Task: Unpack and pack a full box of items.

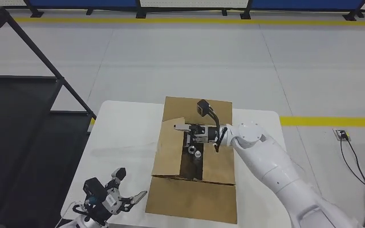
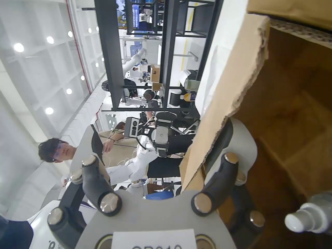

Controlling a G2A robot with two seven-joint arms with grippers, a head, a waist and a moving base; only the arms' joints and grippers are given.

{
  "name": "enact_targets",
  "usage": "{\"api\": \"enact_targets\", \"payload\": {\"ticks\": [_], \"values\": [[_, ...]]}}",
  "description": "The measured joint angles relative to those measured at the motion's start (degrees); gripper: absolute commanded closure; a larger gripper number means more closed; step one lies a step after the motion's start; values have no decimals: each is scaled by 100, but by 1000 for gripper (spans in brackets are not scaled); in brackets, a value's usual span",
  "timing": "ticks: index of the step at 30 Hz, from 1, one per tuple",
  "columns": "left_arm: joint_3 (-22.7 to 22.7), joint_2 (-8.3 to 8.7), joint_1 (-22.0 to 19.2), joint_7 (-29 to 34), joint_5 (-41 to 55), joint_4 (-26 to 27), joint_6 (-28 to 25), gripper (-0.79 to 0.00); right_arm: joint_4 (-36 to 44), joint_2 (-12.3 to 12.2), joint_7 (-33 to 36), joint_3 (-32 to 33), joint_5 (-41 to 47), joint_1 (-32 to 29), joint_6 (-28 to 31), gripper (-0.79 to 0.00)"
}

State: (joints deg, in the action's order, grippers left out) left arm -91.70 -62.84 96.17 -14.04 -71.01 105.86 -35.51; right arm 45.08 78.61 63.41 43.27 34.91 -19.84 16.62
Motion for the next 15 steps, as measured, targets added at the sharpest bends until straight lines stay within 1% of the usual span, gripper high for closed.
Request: {"api": "enact_targets", "payload": {"ticks": [5,10,15], "values": [[271,-21,-199,215,-254,162,222,-785,205,90,21,26,110,122,56,-785],[551,-79,-460,510,-94,245,797,-785,238,242,-96,-124,24,308,-81,-785],[765,-124,-765,776,59,158,1150,-785,75,402,-63,-271,33,462,-156,-785]]}}
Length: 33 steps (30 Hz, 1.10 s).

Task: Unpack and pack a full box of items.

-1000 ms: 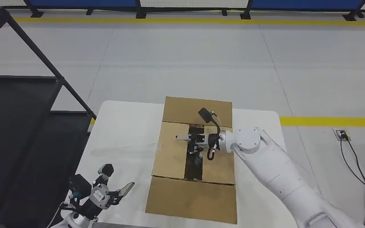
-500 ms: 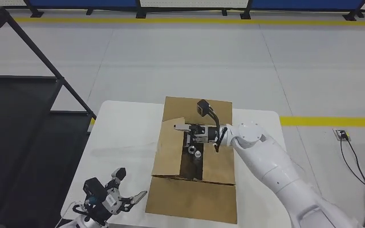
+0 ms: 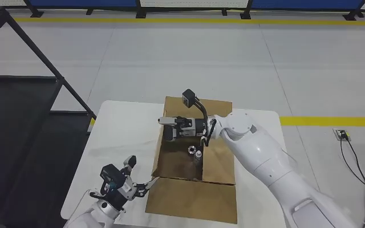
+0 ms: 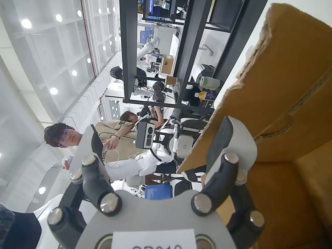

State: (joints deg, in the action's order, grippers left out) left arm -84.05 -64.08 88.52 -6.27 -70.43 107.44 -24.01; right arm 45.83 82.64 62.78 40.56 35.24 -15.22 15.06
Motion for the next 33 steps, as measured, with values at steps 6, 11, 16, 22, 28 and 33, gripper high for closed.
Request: {"api": "enact_targets", "payload": {"ticks": [6,11,16,22,28,33], "values": [[145,-72,-284,53,689,-235,373,-785,-276,171,495,-121,106,105,278,-785],[1,-88,-176,-127,1131,-271,416,-785,-538,238,896,-107,136,133,587,-785],[-261,-85,50,-283,1424,-205,424,-785,-761,230,1050,48,178,125,854,-785],[-672,-73,346,-413,1676,-269,481,-785,-866,34,1366,493,267,14,1250,-785],[-952,-49,315,-179,1764,-684,353,-785,-436,-412,1327,1197,18,-403,1316,-785],[-974,-32,150,61,1731,-1079,117,-785,147,-793,1468,1888,2,-916,1176,-785]]}}
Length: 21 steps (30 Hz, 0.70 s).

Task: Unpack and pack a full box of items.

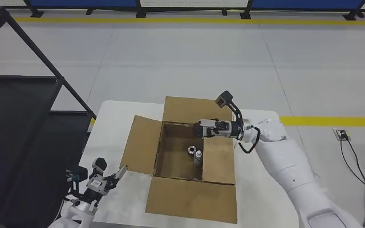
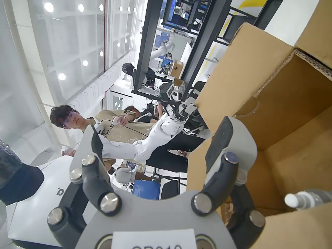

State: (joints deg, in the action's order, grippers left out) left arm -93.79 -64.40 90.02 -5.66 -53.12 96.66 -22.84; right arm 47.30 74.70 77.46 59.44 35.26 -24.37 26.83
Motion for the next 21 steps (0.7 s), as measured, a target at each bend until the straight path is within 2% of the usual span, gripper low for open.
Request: {"api": "enact_targets", "payload": {"ticks": [7,12,16,21], "values": [[50,-2,-155,66,-108,-336,-46,-785,963,-479,127,1092,29,-872,-127,-785],[-27,-9,-103,-153,-195,-202,64,-785,1256,-651,306,1578,297,-1257,-306,-785],[-306,-7,238,-568,-211,556,93,-785,1136,-728,378,1785,420,-1326,-379,-785],[-610,10,659,-634,-456,1757,-17,-785,989,-832,380,2059,471,-1392,-380,-785]]}}
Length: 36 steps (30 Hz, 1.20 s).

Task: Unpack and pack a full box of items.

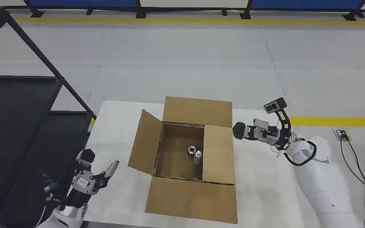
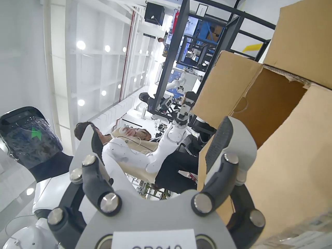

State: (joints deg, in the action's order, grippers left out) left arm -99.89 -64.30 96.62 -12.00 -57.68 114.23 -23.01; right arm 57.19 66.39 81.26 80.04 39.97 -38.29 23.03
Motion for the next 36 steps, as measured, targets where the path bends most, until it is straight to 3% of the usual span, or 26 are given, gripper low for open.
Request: {"api": "enact_targets", "payload": {"ticks": [4,9,16,21,32,36], "values": [[107,14,-15,433,-129,834,-192,-785,-160,-109,4,312,84,-109,-4,-785],[776,13,-568,1263,-167,1144,-274,-785,-389,-240,4,700,239,-314,-4,-785],[2373,-106,-2207,2770,476,197,-113,-785,-800,-468,-141,1399,376,-758,142,-785],[3082,-226,-3060,3415,1662,-610,51,-785,-872,-622,-141,1772,230,-1114,141,-785],[3119,-233,-3049,3475,1732,-683,48,-785,-798,-620,-184,1738,213,-1161,97,-785],[3409,-294,-3349,4069,2911,-1124,3,-785,-324,-609,-474,1734,337,-1357,48,-785]]}}
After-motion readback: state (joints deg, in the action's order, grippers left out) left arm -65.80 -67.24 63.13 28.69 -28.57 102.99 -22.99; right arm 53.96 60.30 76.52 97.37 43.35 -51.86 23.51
